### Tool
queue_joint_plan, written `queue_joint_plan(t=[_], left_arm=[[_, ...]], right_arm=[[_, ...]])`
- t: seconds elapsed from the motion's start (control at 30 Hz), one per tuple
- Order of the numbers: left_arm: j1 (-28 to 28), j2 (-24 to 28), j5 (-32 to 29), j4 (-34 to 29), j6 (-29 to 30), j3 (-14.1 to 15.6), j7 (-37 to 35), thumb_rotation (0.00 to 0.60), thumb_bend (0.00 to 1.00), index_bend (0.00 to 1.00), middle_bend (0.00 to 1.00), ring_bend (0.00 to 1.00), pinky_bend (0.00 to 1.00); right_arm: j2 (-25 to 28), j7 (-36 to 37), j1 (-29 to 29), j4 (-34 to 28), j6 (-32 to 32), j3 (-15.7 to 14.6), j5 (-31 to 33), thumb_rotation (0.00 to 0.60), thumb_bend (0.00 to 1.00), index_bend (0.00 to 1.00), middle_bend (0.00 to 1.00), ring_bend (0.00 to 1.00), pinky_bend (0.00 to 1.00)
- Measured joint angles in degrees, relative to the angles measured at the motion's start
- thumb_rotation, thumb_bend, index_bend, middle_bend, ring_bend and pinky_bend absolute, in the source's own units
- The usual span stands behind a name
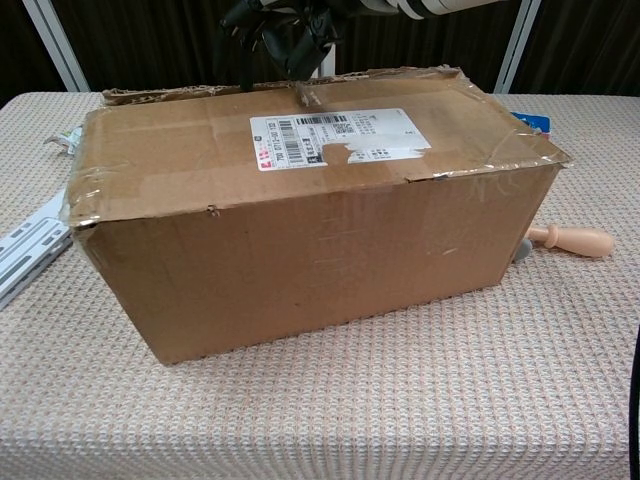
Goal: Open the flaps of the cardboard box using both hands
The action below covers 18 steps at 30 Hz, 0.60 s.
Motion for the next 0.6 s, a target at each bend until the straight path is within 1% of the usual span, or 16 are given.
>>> queue_joint_plan(t=[0.07,0.17,0.3,0.47,0.6], left_arm=[[0.03,0.05,-0.05,0.02,0.03,-0.03,0.01,0.239,0.0,0.1,0.12,0.11,0.21],[0.13,0.17,-0.12,-0.08,0.17,-0.08,-0.04,0.237,0.0,0.1,0.12,0.11,0.21],[0.23,0.38,-0.09,-0.36,0.33,-0.1,-0.02,0.238,0.0,0.1,0.12,0.11,0.21],[0.17,0.98,0.14,-1.25,0.41,-0.09,0.53,0.24,0.0,0.1,0.12,0.11,0.21],[0.04,1.9,0.38,-2.6,0.63,-0.21,1.42,0.242,0.0,0.1,0.12,0.11,0.21]], right_arm=[[0.1,0.1,0.6,-0.16,0.07,-0.72,0.57,0.6,0.93,0.21,0.27,0.0,0.0],[0.34,0.84,0.85,-0.63,0.32,-1.0,0.7,0.6,0.93,0.2,0.35,0.0,0.0],[1.16,2.21,0.42,-1.9,1.26,-0.77,-0.49,0.6,0.93,0.14,0.43,0.0,0.0],[3.89,4.28,-0.93,-4.79,2.24,-0.09,-3.05,0.6,0.93,0.04,0.49,0.03,0.0],[6.77,6.41,-2.71,-7.63,2.98,0.69,-5.52,0.6,0.93,0.0,0.5,0.04,0.0]])
